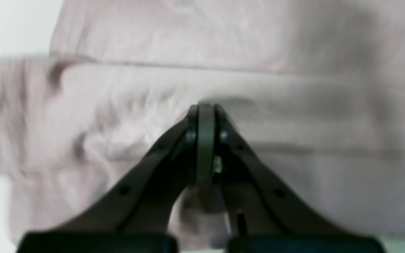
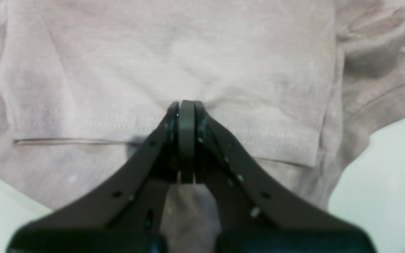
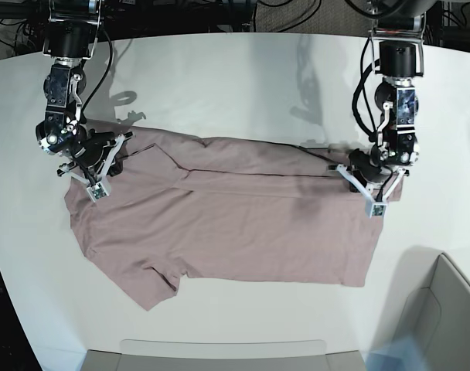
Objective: Fold the T-shirt properly
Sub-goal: 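Regrasp the folded edge with both grippers and drag it back, then move both grippers to the hem corners of the shirt, then grasp the hem corners and fold them over toward the collar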
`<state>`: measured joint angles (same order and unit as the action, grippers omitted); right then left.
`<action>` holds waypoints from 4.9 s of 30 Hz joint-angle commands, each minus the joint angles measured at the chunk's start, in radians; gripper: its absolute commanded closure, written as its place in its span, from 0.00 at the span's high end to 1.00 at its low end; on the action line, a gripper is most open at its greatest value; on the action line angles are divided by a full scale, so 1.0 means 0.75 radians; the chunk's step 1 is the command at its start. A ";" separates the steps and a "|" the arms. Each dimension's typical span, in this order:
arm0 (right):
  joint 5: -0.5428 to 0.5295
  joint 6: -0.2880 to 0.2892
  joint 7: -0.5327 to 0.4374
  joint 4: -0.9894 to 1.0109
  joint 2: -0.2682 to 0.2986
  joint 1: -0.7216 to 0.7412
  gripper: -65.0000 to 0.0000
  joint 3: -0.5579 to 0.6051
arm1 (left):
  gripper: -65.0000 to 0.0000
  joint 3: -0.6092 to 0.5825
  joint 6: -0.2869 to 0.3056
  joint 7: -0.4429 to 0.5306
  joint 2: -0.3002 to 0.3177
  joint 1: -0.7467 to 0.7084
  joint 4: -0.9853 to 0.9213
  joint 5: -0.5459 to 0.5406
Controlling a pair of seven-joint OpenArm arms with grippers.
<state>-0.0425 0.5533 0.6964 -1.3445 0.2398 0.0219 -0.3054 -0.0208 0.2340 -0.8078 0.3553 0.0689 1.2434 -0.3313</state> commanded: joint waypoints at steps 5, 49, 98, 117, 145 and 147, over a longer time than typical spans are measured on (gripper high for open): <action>-0.036 0.014 0.104 -0.072 0.048 -0.147 0.00 -0.003 | 0.00 -0.010 -0.004 -0.109 0.055 -0.304 0.121 0.027; -0.317 0.016 0.108 -0.663 0.125 -0.544 0.00 -0.275 | 0.00 0.223 -0.008 -0.317 0.039 -0.805 0.925 0.025; -0.126 0.026 0.097 0.088 0.209 0.350 0.45 0.062 | 0.00 0.362 -0.004 -0.319 -0.137 -0.406 0.898 0.025; -0.122 -0.021 -0.412 1.141 0.105 0.849 0.45 0.484 | 0.00 0.360 -0.004 -0.317 -0.150 -0.306 0.759 0.025; -0.126 -0.017 -0.457 1.112 0.076 0.757 0.45 0.600 | 0.25 0.045 -0.004 -0.125 0.204 0.425 -0.264 -0.056; -0.126 -0.017 -0.457 1.112 0.078 0.757 0.45 0.598 | 0.25 0.043 -0.004 -0.127 0.206 0.429 -0.282 -0.130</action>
<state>-0.1730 0.5312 0.2817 -0.5129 0.2905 0.5915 0.1406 0.0067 0.2325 -0.9169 0.4900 0.3614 1.0206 -0.4248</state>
